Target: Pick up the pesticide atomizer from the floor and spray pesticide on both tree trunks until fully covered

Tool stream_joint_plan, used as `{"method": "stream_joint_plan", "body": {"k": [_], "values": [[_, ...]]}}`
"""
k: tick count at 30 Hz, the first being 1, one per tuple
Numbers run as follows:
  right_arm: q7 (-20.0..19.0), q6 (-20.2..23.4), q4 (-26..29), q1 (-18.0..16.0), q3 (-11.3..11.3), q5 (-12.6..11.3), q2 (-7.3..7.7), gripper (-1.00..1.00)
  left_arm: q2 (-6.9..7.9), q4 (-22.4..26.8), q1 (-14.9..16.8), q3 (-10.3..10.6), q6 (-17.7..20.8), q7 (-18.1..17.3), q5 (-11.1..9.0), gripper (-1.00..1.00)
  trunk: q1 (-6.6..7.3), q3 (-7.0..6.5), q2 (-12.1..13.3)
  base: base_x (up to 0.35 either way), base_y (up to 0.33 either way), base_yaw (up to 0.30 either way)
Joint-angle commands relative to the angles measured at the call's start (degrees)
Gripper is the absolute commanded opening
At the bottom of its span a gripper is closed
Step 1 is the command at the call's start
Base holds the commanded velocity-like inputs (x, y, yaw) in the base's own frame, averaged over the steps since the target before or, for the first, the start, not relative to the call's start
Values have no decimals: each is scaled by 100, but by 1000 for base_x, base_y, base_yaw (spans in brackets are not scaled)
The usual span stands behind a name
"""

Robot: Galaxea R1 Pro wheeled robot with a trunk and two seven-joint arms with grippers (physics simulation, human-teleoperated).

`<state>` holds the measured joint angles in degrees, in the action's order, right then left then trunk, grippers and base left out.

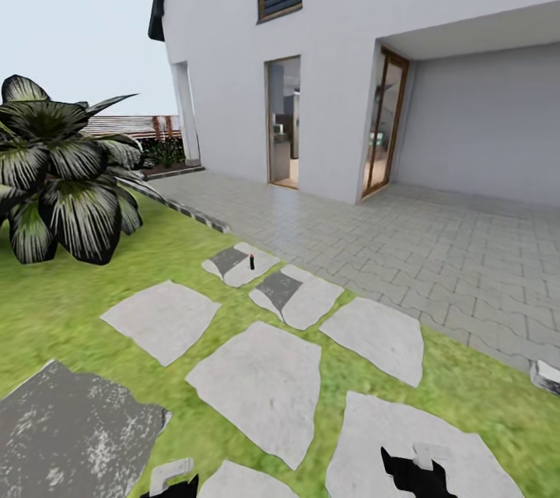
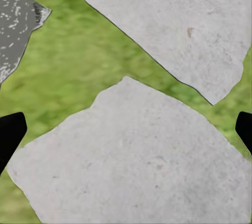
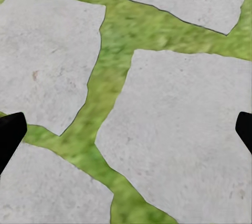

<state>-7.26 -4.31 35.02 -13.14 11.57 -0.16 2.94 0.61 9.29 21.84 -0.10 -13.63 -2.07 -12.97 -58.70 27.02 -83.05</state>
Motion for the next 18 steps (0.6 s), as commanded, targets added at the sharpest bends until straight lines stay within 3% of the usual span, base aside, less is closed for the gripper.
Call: {"method": "stream_joint_plan", "body": {"k": [1, 18], "values": [[-47, -17, -4, -4, 29, -2, -3, 100, 1, -6, 4, 1, -16, -23, -38, 100, -3, 6, -3, 335, 0, 0], [-47, -17, -4, -4, 29, -2, -5, 100, 1, -6, 4, 1, -16, -22, -35, 100, -3, 6, -3, 335, 0, 0]]}}
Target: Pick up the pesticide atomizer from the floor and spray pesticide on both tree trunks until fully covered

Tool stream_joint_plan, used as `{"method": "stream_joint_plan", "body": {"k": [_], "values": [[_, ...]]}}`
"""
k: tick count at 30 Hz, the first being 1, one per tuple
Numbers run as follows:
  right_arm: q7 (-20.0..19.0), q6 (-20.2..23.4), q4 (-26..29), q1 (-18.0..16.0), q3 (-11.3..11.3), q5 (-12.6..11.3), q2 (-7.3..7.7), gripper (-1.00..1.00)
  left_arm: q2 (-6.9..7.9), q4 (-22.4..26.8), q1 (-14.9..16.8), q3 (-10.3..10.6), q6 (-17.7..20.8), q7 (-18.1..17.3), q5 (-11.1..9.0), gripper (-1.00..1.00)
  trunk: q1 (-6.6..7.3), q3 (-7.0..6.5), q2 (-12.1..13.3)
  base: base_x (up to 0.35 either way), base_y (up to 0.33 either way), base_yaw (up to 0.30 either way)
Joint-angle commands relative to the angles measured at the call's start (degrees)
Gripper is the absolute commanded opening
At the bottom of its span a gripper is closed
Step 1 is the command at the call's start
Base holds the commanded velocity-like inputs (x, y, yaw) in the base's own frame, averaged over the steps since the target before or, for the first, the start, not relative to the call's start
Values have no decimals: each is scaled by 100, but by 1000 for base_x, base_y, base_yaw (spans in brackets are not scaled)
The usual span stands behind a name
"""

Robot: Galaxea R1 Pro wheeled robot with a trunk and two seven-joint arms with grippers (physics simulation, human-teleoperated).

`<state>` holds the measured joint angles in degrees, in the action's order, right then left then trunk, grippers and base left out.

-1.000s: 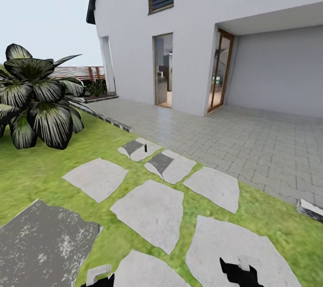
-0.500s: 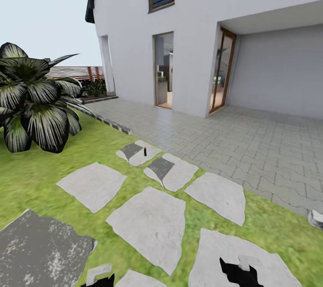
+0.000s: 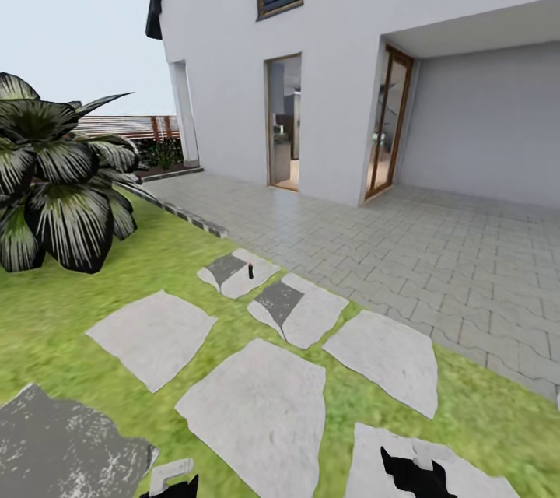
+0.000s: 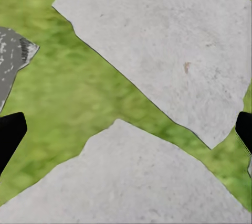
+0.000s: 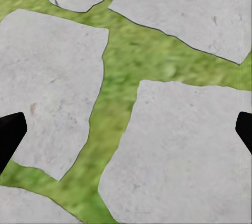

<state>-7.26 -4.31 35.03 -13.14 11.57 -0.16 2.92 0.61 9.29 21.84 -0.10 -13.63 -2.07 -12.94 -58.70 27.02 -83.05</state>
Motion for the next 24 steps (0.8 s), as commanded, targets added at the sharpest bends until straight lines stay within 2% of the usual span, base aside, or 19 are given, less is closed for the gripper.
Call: {"method": "stream_joint_plan", "body": {"k": [1, 12, 24], "values": [[-47, -17, -4, -4, 29, -2, -3, 100, 1, -6, 4, 1, -16, -22, -37, 100, -3, 6, -3, 335, 0, 0], [-39, -17, -4, -4, 29, -2, -5, 100, 1, -6, 4, 1, -16, -22, -40, 100, -3, 6, -3, 334, -21, 9], [-40, -18, -4, -4, 29, -2, -3, 100, 0, -6, 4, 1, -16, -21, -37, 100, -3, 6, -3, 330, -86, 145]]}}
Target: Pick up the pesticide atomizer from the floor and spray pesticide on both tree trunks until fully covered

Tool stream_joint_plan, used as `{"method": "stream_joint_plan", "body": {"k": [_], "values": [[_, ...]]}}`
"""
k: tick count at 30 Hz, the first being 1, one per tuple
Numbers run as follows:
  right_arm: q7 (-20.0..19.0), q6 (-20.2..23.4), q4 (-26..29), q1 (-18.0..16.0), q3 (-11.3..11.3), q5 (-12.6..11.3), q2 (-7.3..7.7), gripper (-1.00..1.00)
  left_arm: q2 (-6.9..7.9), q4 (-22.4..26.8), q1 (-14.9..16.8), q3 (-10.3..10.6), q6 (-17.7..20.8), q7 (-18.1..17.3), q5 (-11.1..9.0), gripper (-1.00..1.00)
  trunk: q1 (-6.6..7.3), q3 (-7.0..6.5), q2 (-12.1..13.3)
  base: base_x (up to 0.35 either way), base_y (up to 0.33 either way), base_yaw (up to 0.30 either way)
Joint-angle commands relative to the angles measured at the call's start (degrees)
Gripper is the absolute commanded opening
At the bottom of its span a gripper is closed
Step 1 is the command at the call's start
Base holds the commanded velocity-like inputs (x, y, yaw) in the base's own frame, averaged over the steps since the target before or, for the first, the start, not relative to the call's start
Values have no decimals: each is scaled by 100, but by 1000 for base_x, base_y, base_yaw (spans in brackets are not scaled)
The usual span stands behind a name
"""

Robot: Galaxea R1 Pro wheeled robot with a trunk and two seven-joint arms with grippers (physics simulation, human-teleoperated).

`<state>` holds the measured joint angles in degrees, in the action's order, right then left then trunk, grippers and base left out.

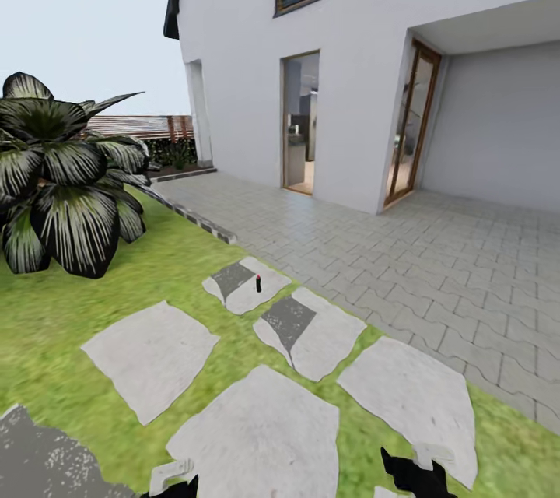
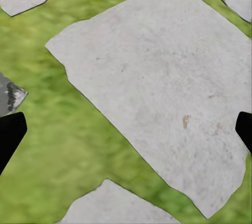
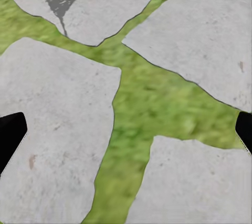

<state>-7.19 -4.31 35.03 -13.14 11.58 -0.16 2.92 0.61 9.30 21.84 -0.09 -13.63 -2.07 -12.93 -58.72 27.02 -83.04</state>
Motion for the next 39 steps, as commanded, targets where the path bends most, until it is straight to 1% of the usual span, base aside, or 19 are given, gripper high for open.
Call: {"method": "stream_joint_plan", "body": {"k": [1, 23, 28, 39], "values": [[-47, -18, -5, -4, 29, -2, -3, 100, 1, -7, 4, 0, -17, -22, -39, 100, 0, 6, -4, 327, -94, 53], [-51, -18, -5, -4, 33, -2, -2, 100, -1, -7, 4, 0, -17, -22, -37, 100, 0, 6, -4, 326, -97, 11], [-47, -18, -5, -4, 31, -2, -2, 100, -4, -7, 4, 0, -17, -22, -35, 100, 0, 6, -4, 324, -101, 134], [-46, -18, -5, -4, 33, -2, -2, 100, -4, -7, 4, 0, -17, -22, -35, 100, 0, 6, -4, 323, -104, 215]]}}
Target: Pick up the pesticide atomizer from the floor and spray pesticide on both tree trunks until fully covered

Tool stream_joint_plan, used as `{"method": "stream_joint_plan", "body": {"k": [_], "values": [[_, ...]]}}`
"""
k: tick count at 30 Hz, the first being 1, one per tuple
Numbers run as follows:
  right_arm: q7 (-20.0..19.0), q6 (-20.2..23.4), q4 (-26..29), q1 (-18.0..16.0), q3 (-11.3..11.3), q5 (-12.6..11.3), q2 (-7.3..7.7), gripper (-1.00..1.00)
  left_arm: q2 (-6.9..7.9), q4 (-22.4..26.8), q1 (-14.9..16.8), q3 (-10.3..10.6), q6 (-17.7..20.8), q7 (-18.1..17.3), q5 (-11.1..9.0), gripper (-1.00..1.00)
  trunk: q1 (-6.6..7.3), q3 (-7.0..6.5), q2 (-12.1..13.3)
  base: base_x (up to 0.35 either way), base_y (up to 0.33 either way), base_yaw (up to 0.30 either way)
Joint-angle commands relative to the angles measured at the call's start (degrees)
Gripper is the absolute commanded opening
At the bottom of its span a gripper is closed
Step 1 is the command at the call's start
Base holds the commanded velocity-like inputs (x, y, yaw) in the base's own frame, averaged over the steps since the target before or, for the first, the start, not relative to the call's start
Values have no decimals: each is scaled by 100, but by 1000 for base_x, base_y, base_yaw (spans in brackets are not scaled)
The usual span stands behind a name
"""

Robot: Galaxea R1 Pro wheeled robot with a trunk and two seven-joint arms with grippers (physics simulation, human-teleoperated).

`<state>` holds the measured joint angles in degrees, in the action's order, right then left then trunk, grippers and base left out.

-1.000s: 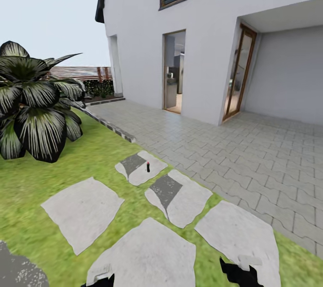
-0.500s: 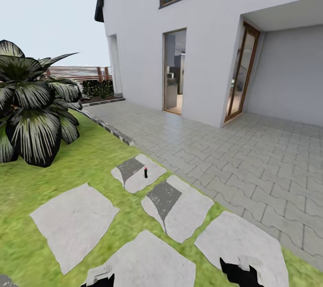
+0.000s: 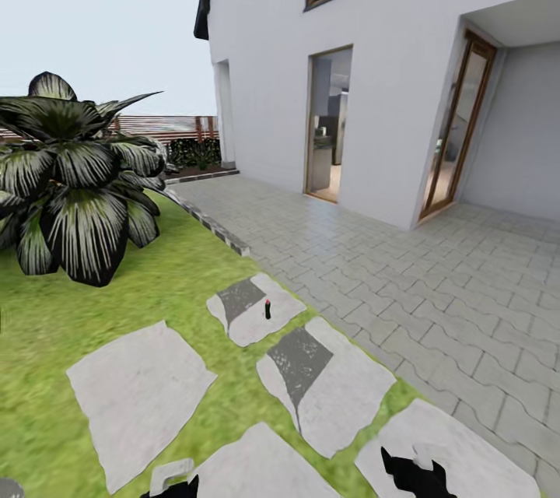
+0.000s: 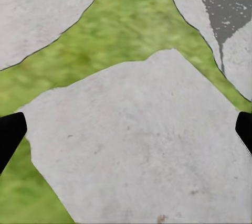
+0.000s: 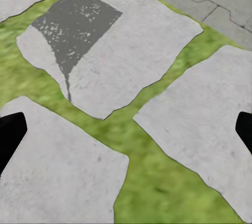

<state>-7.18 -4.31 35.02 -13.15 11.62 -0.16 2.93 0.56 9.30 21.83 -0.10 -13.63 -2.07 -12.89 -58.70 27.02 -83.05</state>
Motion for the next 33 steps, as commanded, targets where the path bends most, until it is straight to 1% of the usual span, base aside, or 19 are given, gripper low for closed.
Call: {"method": "stream_joint_plan", "body": {"k": [1, 33], "values": [[-47, -18, -4, -4, 28, -2, -3, 100, 0, -7, 5, 1, -17, -22, -38, 100, -3, 6, -3, 323, -106, 101], [-47, -18, -4, -4, 33, -2, -3, 100, -3, -7, 5, 1, -17, -22, -38, 100, -3, 6, -3, 322, -108, 9]]}}
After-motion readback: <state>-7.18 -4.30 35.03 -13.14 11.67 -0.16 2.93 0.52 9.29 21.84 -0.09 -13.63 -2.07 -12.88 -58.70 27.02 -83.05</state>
